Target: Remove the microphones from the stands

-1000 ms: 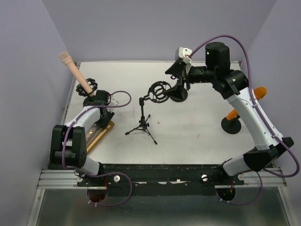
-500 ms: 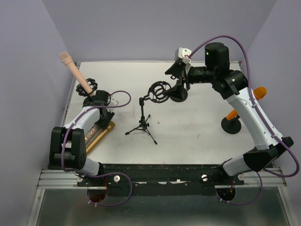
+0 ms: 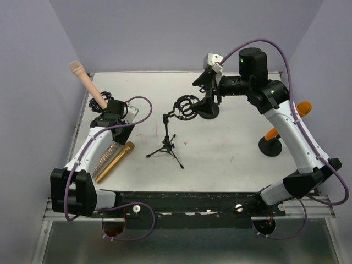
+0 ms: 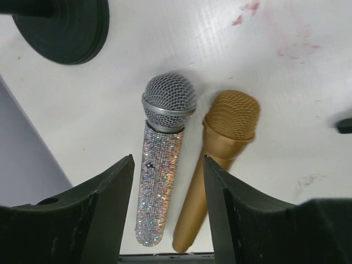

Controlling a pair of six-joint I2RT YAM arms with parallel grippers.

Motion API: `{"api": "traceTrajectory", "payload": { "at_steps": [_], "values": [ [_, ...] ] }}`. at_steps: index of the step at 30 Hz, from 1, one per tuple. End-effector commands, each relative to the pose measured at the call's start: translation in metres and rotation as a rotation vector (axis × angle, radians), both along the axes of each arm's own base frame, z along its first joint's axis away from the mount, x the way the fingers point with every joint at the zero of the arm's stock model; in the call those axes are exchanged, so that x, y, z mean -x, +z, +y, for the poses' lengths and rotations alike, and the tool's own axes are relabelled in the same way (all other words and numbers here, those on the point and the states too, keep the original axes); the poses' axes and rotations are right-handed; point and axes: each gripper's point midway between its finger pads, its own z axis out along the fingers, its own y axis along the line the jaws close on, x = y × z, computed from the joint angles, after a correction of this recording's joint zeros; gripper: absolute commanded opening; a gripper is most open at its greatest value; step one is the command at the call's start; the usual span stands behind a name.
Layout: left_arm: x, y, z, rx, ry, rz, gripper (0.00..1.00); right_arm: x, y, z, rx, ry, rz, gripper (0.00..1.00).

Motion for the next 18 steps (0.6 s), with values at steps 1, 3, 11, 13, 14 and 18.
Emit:
{"api": "traceTrajectory", "payload": {
  "at_steps": [1, 3, 11, 13, 14, 18],
  "values": [
    [0.005, 0.049, -0.049, 0.255, -0.112, -0.098, 0.62, -0.008, 0.02, 0.0, 0.002, -0.051, -0.003, 1.0],
    [0.007, 0.076, -0.073, 0.37, -0.213, -0.192, 0.62, -0.011, 0.029, -0.002, 0.009, -0.075, 0.003, 1.0],
    [0.055, 0.156, -0.152, 0.706, -0.74, -0.527, 0.63, -0.025, 0.018, -0.027, 0.095, -0.294, 0.095, 1.0],
    [0.071, 0.178, -0.168, 0.779, -0.867, -0.603, 0.64, -0.024, -0.002, -0.036, 0.122, -0.33, 0.13, 1.0],
    [0.079, 0.183, -0.175, 0.809, -0.918, -0.613, 0.66, -0.022, -0.008, -0.039, 0.122, -0.334, 0.148, 1.0],
    [0.091, 0.198, -0.194, 0.8, -1.04, -0.599, 0.71, -0.016, -0.015, -0.044, 0.083, -0.319, 0.27, 0.98]
  ]
}}
